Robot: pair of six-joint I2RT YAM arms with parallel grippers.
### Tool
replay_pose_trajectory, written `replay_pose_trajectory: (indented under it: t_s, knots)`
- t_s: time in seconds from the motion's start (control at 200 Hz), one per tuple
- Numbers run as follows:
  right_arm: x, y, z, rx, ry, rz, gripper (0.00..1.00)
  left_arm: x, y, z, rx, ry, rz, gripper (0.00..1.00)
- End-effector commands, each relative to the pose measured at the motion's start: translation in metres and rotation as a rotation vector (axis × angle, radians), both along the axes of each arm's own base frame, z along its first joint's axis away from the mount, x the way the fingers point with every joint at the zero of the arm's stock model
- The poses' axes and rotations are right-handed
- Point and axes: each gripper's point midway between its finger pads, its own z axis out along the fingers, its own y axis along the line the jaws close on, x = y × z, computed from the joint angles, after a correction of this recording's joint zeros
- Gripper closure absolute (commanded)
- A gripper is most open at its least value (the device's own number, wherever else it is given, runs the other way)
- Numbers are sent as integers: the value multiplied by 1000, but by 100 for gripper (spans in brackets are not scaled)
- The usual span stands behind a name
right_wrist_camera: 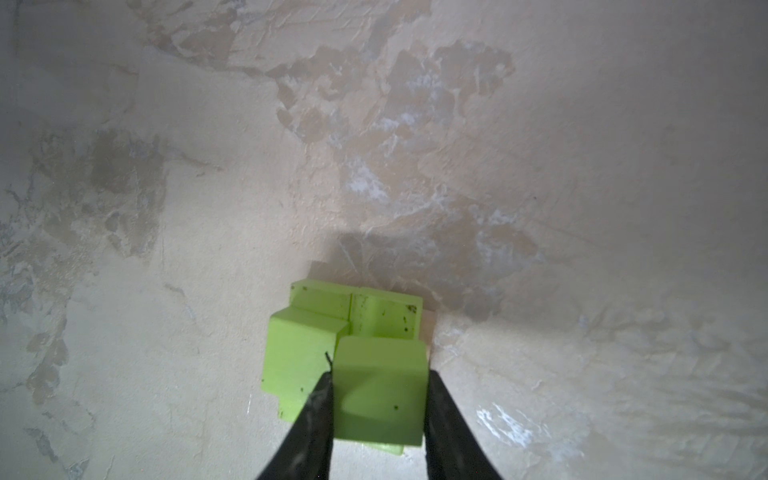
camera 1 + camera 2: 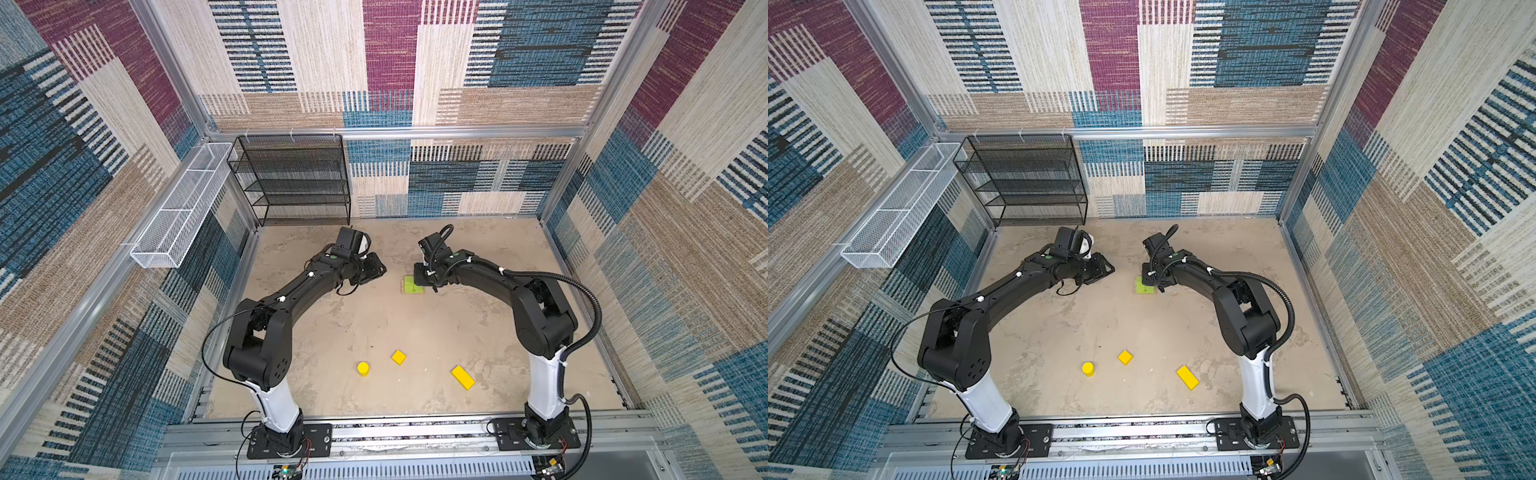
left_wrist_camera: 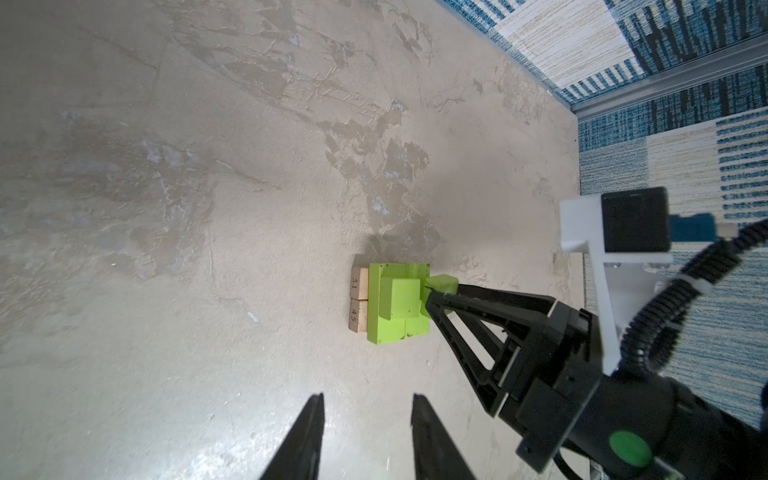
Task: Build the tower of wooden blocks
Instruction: 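Lower the held cube beside the green blocks on the stack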
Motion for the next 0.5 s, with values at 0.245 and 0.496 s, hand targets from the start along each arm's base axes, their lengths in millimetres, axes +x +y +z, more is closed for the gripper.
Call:
replay_pose_trajectory:
  t_s: [0.245, 0.496]
  knots:
    - [3, 3, 3, 20, -5, -5, 63, 0, 1, 2, 10, -9, -9, 61]
    - [3, 5, 0, 23, 3, -5, 62, 0, 0, 2, 9, -10, -11, 61]
